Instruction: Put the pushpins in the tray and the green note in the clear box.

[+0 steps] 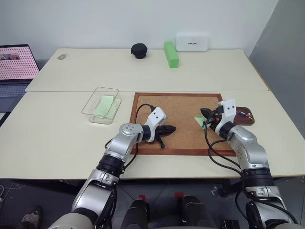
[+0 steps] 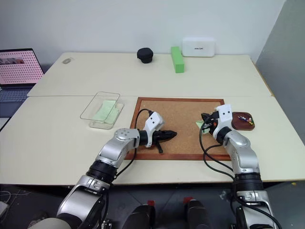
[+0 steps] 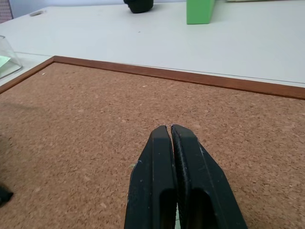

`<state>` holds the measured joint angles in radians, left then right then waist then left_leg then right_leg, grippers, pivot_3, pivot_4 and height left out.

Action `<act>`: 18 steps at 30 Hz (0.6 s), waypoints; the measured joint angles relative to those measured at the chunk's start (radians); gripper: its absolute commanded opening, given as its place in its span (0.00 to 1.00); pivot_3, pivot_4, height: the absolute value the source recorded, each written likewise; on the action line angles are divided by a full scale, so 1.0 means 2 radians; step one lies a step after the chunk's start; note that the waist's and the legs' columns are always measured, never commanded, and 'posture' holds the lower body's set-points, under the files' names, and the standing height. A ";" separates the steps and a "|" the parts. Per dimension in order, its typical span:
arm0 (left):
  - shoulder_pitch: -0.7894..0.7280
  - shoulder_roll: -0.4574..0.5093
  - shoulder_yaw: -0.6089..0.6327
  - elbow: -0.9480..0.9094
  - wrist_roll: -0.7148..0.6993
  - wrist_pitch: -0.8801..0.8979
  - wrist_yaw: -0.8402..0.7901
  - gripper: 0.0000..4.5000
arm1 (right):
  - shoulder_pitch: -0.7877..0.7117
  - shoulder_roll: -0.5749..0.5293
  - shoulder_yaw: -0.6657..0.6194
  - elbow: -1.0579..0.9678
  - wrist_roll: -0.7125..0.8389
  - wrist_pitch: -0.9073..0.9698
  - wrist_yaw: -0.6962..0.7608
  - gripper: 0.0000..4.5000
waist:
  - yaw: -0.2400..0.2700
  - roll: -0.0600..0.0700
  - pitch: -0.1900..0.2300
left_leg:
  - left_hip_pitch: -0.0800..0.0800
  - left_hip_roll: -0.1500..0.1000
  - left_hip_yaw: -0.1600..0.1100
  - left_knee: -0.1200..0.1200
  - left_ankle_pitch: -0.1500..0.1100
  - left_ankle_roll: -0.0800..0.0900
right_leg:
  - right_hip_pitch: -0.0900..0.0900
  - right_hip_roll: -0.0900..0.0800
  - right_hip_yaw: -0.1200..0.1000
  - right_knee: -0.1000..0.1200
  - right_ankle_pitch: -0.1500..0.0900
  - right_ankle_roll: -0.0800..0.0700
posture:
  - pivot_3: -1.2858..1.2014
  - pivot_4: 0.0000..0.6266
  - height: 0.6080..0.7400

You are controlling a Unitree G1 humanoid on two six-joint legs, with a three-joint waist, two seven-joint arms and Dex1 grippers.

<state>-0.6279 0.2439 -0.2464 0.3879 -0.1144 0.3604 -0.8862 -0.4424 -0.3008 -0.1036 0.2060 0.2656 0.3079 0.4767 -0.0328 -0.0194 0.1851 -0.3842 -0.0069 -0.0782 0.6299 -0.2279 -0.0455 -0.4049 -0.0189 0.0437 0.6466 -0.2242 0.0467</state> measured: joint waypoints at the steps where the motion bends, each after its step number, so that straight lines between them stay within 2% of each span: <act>1: 0.000 0.000 0.000 0.000 0.000 0.001 0.000 0.00 | -0.001 0.000 -0.002 0.002 0.000 -0.004 -0.002 0.00 | 0.000 0.000 0.000 | 0.000 0.000 0.000 0.000 0.000 0.000 | 0.000 0.000 0.000 0.000 0.000 0.000 | 0.52 0.24 1.00; 6: 0.000 0.000 0.000 -0.001 0.000 0.001 0.000 0.00 | -0.007 -0.001 -0.011 0.018 -0.004 -0.018 -0.013 0.00 | 0.000 0.000 0.000 | 0.000 0.000 0.000 0.000 0.000 0.000 | 0.000 0.000 0.000 0.000 0.000 0.000 | 0.52 0.24 1.00; 18: 0.000 0.000 0.000 -0.001 0.000 0.002 0.001 0.00 | -0.004 -0.016 0.016 0.028 -0.033 -0.011 -0.009 0.00 | 0.000 0.000 0.000 | 0.000 0.000 0.000 0.000 0.000 0.000 | 0.000 0.000 0.000 0.000 0.000 0.000 | 0.52 0.24 1.00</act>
<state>-0.6278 0.2439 -0.2466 0.3852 -0.1142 0.3638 -0.8848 -0.4500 -0.3320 -0.0719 0.2625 0.1997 0.2852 0.4587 -0.0328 -0.0193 0.1850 -0.3842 -0.0068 -0.0781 0.6299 -0.2279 -0.0455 -0.4049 -0.0189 0.0438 0.6464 -0.2242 0.0467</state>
